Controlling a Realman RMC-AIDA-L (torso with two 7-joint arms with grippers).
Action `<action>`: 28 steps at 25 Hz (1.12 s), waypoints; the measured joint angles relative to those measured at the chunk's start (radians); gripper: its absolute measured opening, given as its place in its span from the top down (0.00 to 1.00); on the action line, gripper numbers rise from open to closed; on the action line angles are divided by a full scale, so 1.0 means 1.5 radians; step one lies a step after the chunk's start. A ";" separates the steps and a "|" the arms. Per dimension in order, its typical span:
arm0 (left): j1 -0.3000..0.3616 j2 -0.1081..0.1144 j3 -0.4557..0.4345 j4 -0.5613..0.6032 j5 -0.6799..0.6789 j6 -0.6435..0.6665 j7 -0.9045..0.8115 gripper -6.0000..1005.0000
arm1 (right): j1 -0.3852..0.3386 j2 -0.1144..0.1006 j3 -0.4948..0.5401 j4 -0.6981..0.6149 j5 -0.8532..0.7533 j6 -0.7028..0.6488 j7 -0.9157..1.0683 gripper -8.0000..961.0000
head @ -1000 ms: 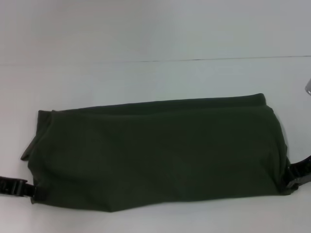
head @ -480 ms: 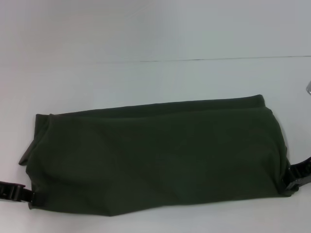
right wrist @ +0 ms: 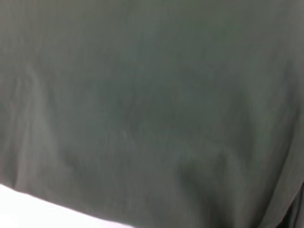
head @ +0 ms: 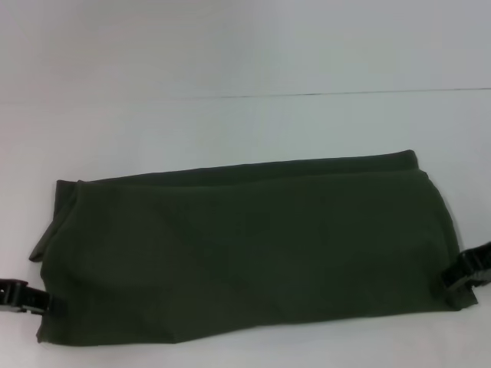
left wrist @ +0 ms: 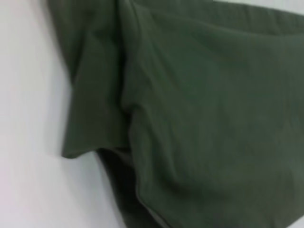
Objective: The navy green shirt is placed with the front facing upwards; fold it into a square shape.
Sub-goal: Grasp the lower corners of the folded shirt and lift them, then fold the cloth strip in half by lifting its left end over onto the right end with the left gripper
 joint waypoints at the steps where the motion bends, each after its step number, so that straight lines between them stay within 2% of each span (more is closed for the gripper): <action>1: -0.001 0.002 -0.007 0.001 0.000 0.000 -0.001 0.84 | 0.000 -0.001 0.007 -0.005 0.000 -0.003 -0.002 0.59; 8: -0.003 0.004 -0.027 0.042 -0.006 -0.001 -0.009 0.54 | 0.004 -0.005 0.080 -0.045 0.001 -0.039 -0.010 0.42; 10: -0.004 0.004 -0.042 0.058 -0.017 -0.005 -0.007 0.46 | 0.004 -0.008 0.104 -0.059 0.002 -0.042 -0.010 0.34; 14: 0.001 0.004 -0.068 0.082 -0.077 -0.025 0.003 0.32 | 0.003 -0.013 0.153 -0.076 0.002 -0.042 -0.009 0.18; 17: 0.004 0.004 -0.081 0.079 -0.131 -0.042 0.016 0.22 | 0.001 -0.015 0.168 -0.091 0.002 -0.034 -0.004 0.10; 25: 0.006 -0.002 -0.084 0.029 -0.254 -0.077 0.055 0.10 | -0.001 -0.018 0.207 -0.112 0.035 0.025 0.006 0.11; 28: 0.000 0.000 -0.084 -0.013 -0.286 -0.085 0.071 0.10 | 0.010 -0.015 0.202 -0.117 0.040 0.059 0.007 0.11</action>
